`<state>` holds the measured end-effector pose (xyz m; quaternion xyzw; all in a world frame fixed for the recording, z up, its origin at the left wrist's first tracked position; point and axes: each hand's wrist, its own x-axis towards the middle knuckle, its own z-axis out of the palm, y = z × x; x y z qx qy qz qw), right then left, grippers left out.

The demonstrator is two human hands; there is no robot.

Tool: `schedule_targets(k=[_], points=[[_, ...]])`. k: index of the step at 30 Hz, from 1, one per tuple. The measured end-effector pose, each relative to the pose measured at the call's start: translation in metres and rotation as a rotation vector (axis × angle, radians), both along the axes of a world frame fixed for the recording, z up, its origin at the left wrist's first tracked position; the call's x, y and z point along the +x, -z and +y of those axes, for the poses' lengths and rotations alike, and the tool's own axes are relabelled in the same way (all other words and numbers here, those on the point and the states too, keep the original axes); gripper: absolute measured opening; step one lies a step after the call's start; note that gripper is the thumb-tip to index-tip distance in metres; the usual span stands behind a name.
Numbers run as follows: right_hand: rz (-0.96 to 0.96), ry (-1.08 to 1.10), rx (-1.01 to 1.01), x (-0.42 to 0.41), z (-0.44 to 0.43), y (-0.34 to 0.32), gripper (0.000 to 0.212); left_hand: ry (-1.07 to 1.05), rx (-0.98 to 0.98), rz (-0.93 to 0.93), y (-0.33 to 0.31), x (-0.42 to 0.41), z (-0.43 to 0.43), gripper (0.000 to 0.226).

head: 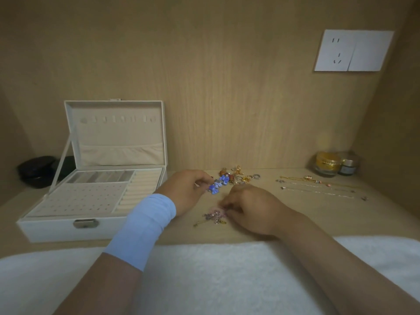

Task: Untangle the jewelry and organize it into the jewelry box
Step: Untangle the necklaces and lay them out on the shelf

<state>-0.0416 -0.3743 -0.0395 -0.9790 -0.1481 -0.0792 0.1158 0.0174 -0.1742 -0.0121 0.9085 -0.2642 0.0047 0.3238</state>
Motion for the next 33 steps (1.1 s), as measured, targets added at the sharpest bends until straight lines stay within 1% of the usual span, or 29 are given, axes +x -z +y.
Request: schedule_targets(k=[2, 7, 9, 11, 14, 18, 24, 27, 29, 31, 33], points=[[-0.005, 0.006, -0.045, 0.001, -0.002, -0.001, 0.028, -0.002, 0.089, -0.015, -0.004, -0.003, 0.007, 0.021], [0.059, 0.105, -0.033, -0.002, -0.022, -0.009, 0.019, 0.02, 0.338, 0.05, 0.0, -0.012, 0.007, 0.016], [0.034, 0.151, -0.04, -0.003, -0.026, -0.008, 0.019, 0.02, 0.364, 0.028, 0.0, -0.013, 0.002, 0.018], [-0.043, 0.164, -0.021, -0.003, -0.024, -0.006, 0.021, 0.014, 0.38, 0.003, 0.002, -0.014, -0.003, 0.02], [-0.101, 0.091, 0.086, -0.002, -0.011, -0.004, 0.019, -0.012, 0.399, -0.032, 0.009, -0.015, -0.011, 0.023], [-0.046, 0.014, 0.072, -0.002, 0.0, -0.003, 0.017, -0.005, 0.335, -0.024, 0.018, -0.015, -0.018, 0.019], [-0.011, 0.082, 0.07, 0.0, -0.009, -0.003, 0.013, -0.038, 0.185, 0.035, 0.024, -0.013, -0.02, 0.004], [-0.011, 0.112, 0.059, -0.002, -0.01, -0.004, 0.014, -0.014, 0.089, 0.093, 0.028, -0.01, -0.018, 0.004], [-0.033, 0.132, 0.063, -0.002, -0.011, -0.003, 0.013, -0.01, -0.008, 0.129, 0.03, -0.008, -0.016, 0.007], [-0.063, 0.123, 0.148, -0.002, -0.01, -0.002, 0.014, -0.019, -0.11, 0.157, 0.029, -0.008, -0.016, 0.009], [-0.013, 0.089, 0.357, -0.003, -0.006, -0.003, 0.014, -0.018, -0.185, 0.174, 0.027, -0.008, -0.017, 0.011]])
